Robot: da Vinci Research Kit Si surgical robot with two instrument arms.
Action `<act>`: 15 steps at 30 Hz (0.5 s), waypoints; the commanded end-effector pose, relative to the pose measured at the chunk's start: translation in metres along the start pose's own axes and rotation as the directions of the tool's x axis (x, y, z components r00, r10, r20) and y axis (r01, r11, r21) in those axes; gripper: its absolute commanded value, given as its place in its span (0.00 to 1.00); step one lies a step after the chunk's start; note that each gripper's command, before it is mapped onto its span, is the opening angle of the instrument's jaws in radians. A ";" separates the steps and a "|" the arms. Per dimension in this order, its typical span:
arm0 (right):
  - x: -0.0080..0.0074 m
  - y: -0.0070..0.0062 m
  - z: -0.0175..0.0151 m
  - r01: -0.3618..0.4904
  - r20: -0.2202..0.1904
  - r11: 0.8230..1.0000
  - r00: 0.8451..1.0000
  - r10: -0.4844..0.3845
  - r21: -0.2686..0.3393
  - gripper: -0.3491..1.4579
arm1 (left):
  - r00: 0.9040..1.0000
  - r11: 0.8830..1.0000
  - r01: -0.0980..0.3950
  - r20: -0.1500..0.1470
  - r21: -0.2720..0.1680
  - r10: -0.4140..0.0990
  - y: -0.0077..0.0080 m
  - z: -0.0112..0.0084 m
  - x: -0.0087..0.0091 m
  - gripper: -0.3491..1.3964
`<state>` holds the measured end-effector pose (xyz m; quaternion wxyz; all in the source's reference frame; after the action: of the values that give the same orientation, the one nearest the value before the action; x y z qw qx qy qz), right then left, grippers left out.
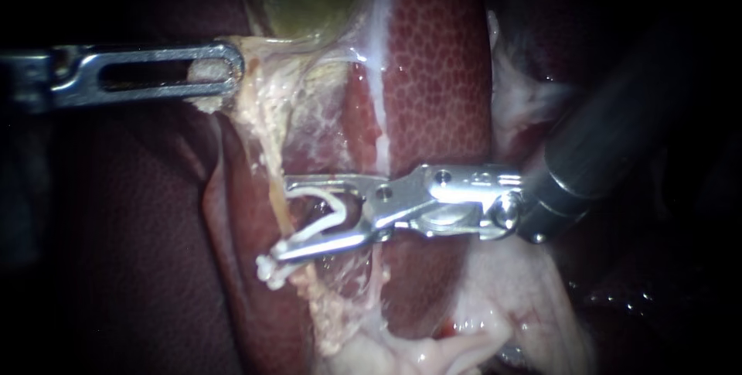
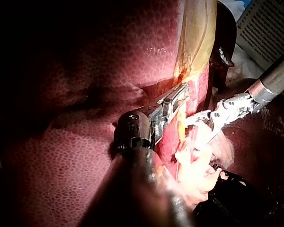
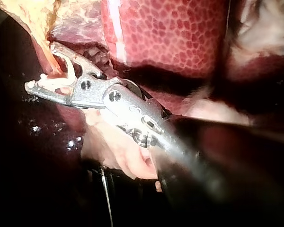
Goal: Clipping third clip left tube
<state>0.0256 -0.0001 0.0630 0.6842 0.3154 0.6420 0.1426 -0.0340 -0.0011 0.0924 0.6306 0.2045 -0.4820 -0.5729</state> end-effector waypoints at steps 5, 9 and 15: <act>-0.0001 0.0002 0.0006 -0.016 -0.001 1.000 1.000 0.016 0.024 0.52 | 1.000 1.000 0.000 0.000 0.000 0.000 0.0000 0.0000 0.0000 0.11; -0.0003 0.0002 0.0013 -0.033 -0.001 0.998 0.999 0.033 0.046 0.52 | 1.000 1.000 0.000 0.000 0.000 0.000 0.0000 0.0000 0.0000 0.11; -0.0002 0.0007 0.0025 -0.067 0.002 0.994 0.998 0.067 0.081 0.52 | 1.000 1.000 0.000 0.000 -0.001 0.000 -0.0001 0.0000 0.0001 0.11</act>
<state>0.0284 -0.0002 0.0635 0.6641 0.3670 0.6363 0.1398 -0.0340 -0.0012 0.0923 0.6306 0.2041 -0.4819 -0.5731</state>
